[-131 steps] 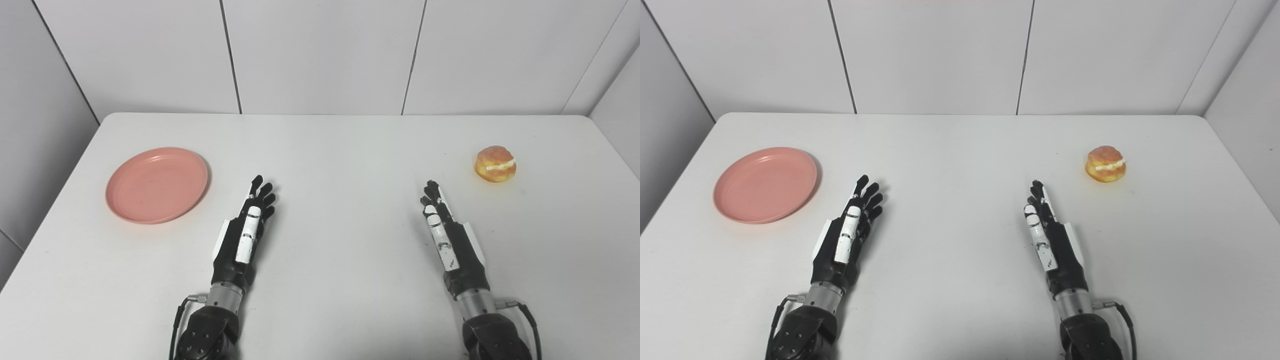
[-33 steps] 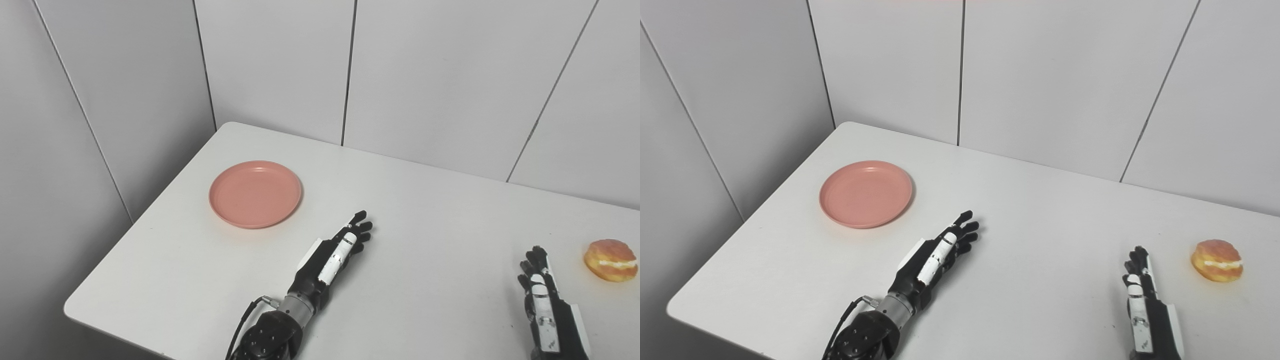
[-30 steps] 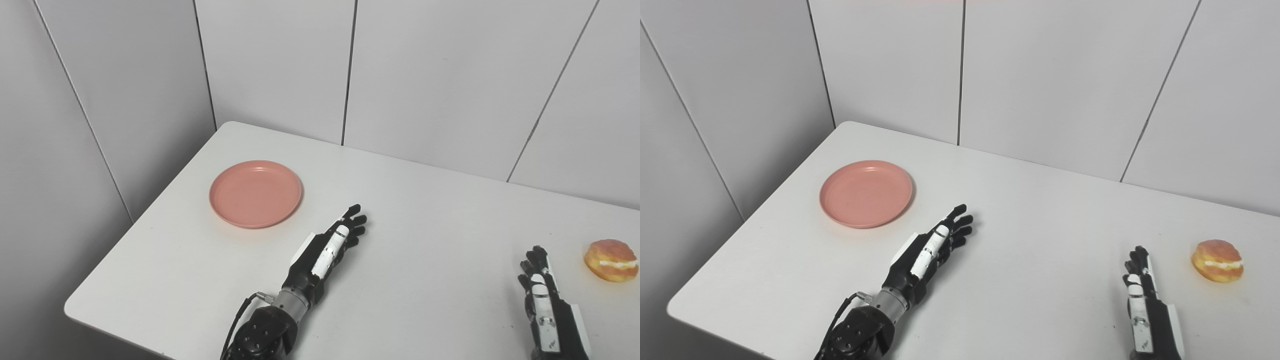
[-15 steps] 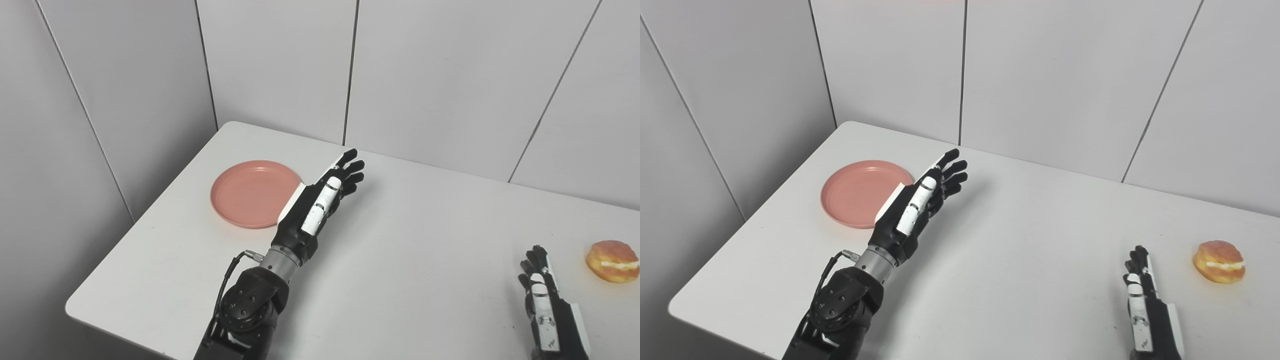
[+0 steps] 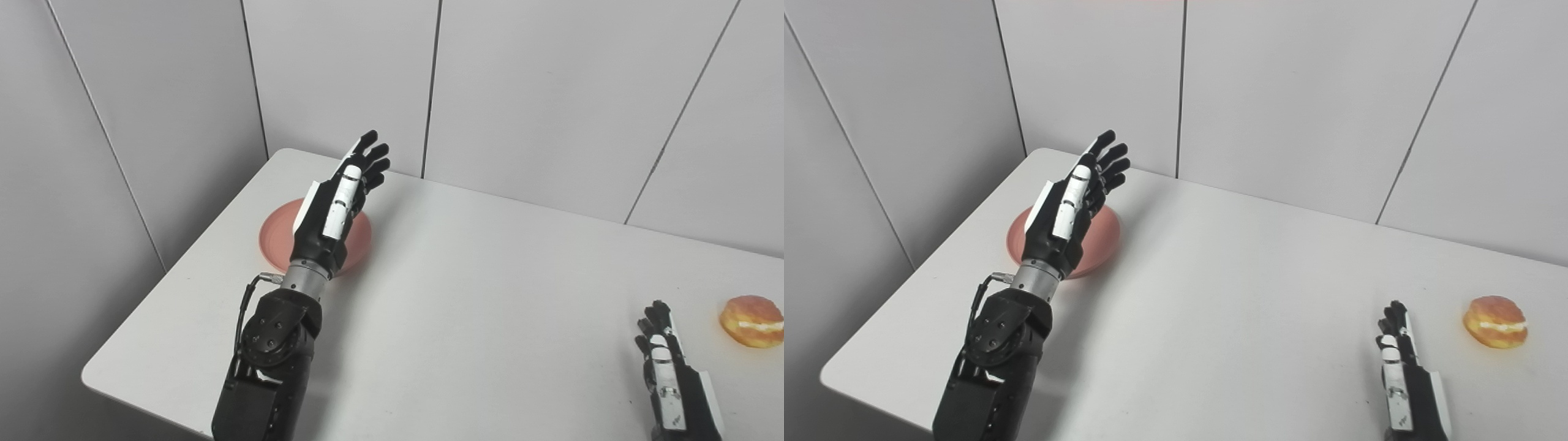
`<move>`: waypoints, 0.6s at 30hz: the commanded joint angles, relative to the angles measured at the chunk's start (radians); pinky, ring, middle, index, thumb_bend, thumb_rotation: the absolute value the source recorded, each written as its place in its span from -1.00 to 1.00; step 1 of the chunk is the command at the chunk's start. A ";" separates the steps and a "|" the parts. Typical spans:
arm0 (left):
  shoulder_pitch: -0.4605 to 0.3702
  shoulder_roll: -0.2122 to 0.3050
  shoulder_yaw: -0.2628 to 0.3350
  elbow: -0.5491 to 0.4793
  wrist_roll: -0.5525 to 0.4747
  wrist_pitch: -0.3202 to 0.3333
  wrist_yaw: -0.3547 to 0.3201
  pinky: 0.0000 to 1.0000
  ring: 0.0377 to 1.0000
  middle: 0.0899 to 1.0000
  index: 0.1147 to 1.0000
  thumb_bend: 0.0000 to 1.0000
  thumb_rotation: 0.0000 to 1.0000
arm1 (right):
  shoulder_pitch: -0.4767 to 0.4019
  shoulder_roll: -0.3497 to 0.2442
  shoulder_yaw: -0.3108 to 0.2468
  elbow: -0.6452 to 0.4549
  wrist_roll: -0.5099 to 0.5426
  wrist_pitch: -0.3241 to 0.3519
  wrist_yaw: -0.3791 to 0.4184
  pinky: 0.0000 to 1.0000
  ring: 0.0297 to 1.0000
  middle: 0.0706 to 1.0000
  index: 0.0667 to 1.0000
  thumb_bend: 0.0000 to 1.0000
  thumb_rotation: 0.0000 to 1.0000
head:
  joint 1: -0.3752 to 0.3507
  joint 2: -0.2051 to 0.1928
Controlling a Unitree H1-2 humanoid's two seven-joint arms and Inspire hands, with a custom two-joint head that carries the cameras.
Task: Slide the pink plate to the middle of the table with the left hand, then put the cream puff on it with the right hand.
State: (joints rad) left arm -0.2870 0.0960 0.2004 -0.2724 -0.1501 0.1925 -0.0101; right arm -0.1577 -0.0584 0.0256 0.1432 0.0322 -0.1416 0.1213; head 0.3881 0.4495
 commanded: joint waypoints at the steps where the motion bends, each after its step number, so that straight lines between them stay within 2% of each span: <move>1: -0.058 0.018 0.013 -0.018 -0.017 -0.033 0.010 0.92 0.85 0.85 0.82 -0.14 1.00 | 0.063 0.017 0.004 0.100 0.012 -0.038 0.001 1.00 1.00 1.00 1.00 -0.85 1.00 | 0.001 0.002; 18: -0.136 0.120 0.134 0.113 -0.046 -0.091 0.041 0.89 0.86 0.87 0.84 -0.08 1.00 | 0.061 0.014 0.005 0.111 0.013 -0.050 0.007 1.00 1.00 1.00 1.00 -0.82 1.00 | 0.002 0.000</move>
State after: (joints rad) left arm -0.3677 0.1920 0.3286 -0.1457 -0.1892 0.1424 0.0224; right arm -0.1635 -0.0590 0.0254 0.1521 0.0344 -0.1607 0.1251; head 0.3896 0.4479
